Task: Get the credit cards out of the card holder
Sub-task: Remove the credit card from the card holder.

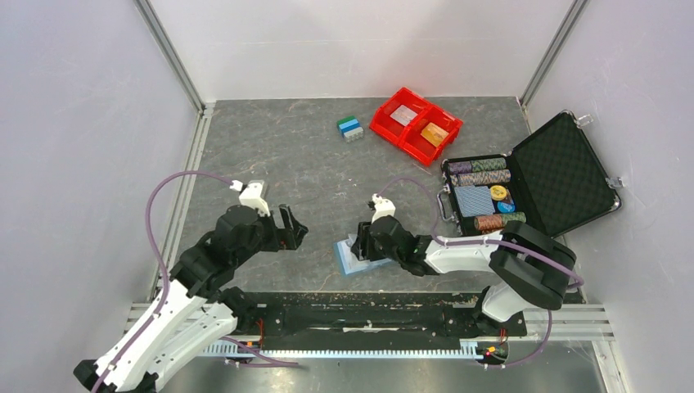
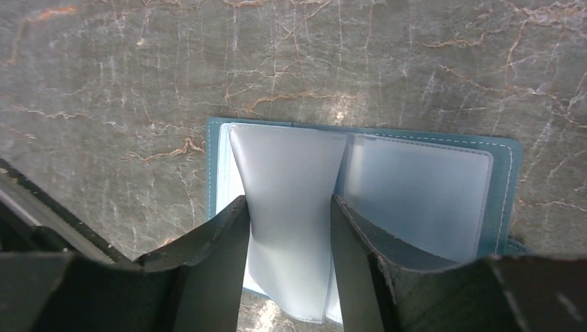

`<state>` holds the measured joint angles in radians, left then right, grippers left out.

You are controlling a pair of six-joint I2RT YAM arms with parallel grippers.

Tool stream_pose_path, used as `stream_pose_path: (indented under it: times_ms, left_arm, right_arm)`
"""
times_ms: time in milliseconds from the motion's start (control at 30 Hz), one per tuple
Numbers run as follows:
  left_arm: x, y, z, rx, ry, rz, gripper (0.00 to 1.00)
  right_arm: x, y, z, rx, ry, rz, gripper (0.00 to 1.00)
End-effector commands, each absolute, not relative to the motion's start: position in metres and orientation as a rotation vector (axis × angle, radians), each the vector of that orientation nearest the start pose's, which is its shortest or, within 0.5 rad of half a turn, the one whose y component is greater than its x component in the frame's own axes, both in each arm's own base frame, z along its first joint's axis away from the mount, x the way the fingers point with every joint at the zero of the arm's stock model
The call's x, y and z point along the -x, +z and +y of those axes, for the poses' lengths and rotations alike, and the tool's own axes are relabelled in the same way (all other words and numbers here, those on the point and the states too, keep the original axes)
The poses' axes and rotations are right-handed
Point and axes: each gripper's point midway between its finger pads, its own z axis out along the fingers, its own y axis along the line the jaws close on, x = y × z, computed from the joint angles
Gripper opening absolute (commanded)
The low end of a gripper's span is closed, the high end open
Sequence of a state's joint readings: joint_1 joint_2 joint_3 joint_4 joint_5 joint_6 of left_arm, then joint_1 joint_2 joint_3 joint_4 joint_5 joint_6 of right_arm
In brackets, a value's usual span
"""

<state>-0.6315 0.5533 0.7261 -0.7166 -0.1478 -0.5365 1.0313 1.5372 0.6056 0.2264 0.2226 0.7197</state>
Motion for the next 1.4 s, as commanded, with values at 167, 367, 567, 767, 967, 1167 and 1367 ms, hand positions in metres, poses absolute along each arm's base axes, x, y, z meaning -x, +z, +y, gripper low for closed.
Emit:
stream_pose_path:
  times_ms: [167,367,567,767,967,1167,1367]
  left_arm:
    - [-0.183,0.157,-0.178,0.03,-0.748,2.351,0.76]
    - [-0.199,0.137,-0.22,0.014,-0.904,2.417,0.48]
    - [-0.215,0.111,-0.248,-0.038,-0.946,2.498,0.22]
    - [-0.218,0.088,-0.261,-0.066,-0.964,2.566,0.17]
    - [-0.211,0.083,-0.276,-0.09,-1.064,2.565,0.18]
    - [-0.208,0.077,-0.287,-0.129,-1.108,2.573,0.18]
    - [-0.205,0.072,-0.293,-0.149,-1.141,2.585,0.18]
  right_arm:
    - [-0.203,0.054,0.323,0.134,1.033,2.226,0.42]
    - [-0.196,0.06,0.324,0.136,1.162,2.204,0.42]
    - [-0.195,0.065,0.323,0.138,1.206,2.184,0.42]
    - [-0.195,0.071,0.322,0.134,1.224,2.165,0.42]
    - [-0.194,0.068,0.32,0.138,1.212,2.174,0.44]
    - [-0.193,0.067,0.319,0.145,1.209,2.176,0.44]
    - [-0.196,0.068,0.318,0.152,1.183,2.179,0.44]
